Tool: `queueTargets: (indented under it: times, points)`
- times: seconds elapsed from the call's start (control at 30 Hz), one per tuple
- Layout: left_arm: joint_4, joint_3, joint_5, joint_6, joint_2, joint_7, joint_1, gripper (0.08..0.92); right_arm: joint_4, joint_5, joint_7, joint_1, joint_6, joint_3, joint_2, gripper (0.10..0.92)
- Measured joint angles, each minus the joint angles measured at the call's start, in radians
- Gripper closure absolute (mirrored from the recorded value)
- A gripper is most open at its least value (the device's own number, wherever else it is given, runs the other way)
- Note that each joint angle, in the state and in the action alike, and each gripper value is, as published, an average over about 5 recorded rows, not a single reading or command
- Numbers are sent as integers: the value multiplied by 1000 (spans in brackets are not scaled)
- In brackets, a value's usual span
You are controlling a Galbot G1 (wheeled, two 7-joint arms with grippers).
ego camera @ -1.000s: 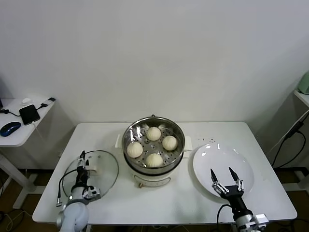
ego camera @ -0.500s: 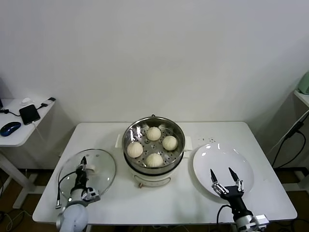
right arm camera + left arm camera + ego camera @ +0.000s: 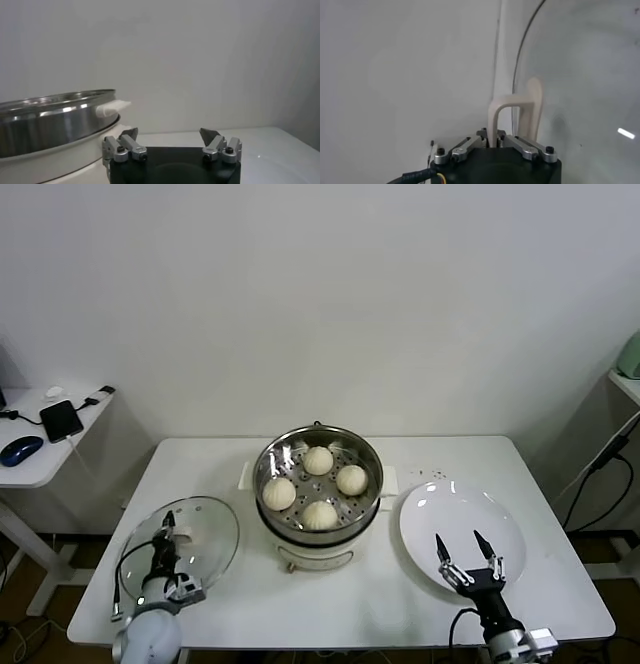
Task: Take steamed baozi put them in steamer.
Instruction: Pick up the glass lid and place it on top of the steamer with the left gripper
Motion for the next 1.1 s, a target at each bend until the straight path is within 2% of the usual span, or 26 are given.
queueTargets:
  times: [0.23, 0.57, 0.8, 1.1]
  points:
    - [-135, 44, 30, 140, -2, 65, 39, 839, 3, 1, 0, -1, 3, -3, 3, 203]
    - [-361, 59, 231, 327, -85, 283, 21, 839, 4, 5, 2, -7, 13, -1, 5, 203]
    - [-478, 77, 343, 400, -146, 404, 18, 839, -3, 7, 3, -6, 17, -1, 6, 203]
    - [-561, 152, 448, 440, -214, 494, 3, 839, -8, 3, 3, -5, 18, 3, 20, 203]
